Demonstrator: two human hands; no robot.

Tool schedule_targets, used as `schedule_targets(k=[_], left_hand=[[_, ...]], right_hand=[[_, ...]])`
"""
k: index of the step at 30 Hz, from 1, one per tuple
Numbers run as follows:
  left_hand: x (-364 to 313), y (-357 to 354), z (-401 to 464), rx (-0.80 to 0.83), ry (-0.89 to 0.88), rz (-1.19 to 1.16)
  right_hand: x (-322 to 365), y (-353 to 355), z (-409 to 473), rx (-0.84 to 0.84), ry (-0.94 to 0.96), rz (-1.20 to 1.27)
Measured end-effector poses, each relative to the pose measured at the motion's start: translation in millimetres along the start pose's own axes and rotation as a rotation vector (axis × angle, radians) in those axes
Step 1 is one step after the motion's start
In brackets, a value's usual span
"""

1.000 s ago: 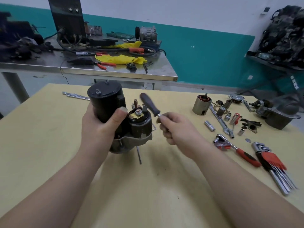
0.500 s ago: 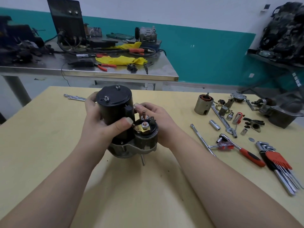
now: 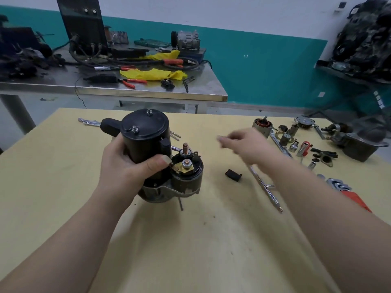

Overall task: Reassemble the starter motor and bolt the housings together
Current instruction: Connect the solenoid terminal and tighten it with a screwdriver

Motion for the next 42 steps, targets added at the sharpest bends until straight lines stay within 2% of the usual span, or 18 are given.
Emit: schedule_targets(k=[1,3,5,7,9,14,16,19,22,26,33,37,42], left_hand=[[-0.2,1.0,0.1,-0.014,-0.006,0.012],[0.2,2.8,0.2,-0.038,-0.017,0.044],[-1.1,1.3,0.4,-0.038,-0.024,0.047],[-2.8,-1.6,-0.5,-0.03,-0.024,0.033],[-4.7,-4.9,-1.9,-0.014,-0.013,0.003],[-7.5,-10.5,-2.7,0.018,-0.036,0.076],[-9.8,-13.5,-4.1,0.039,-0.046,0.11],[-14.2,-19.4,-6.6,0.075,-0.069,0.156],[-18.5,-22.1,-7.7,0.079,-0.104,0.175],[-18.3,-22.1,-9.6,0.083,-0.114,0.211],[-26.9,-33.2,-12.6,0.141,-0.183,0.261],[-25.5,-29.7,-11.7,0.116,-0.175,0.273],[-16.8,-11.8,-5.5,0.03,-0.14,0.177]], right_hand=[[-26.2,24.4,1.6,-0.071,-0.08,-0.127],[-73.2,49.2,-0.2,-0.043,-0.249,-0.261],[-100.5,49.2,-5.0,0.087,-0.354,-0.145],[-107.7,45.7,-9.9,0.177,-0.379,0.006],[-103.2,44.0,-11.7,0.202,-0.343,0.016],[-89.5,44.4,-7.6,0.088,-0.202,-0.431],[-83.1,48.5,-3.2,-0.005,-0.128,-0.514],[-80.0,51.0,-1.4,-0.111,-0.049,-0.512],[-87.5,46.1,-2.8,-0.15,-0.015,-0.511],[-96.4,47.4,-3.3,-0.185,0.007,-0.358],[-90.0,43.5,-4.1,-0.142,0.033,-0.565],[-86.2,45.6,-10.0,-0.136,0.005,-0.597],[-84.9,46.7,-13.1,-0.125,-0.045,-0.609]])
Point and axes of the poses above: each hand's wrist, its own z-axis towards the middle knuckle, its own y-axis out of the back of the hand, x = y × z, the point moved 9 cm from there along z, towards the middle knuckle, and after that the axes turned 3 degrees about x, right-handed, at the moved point
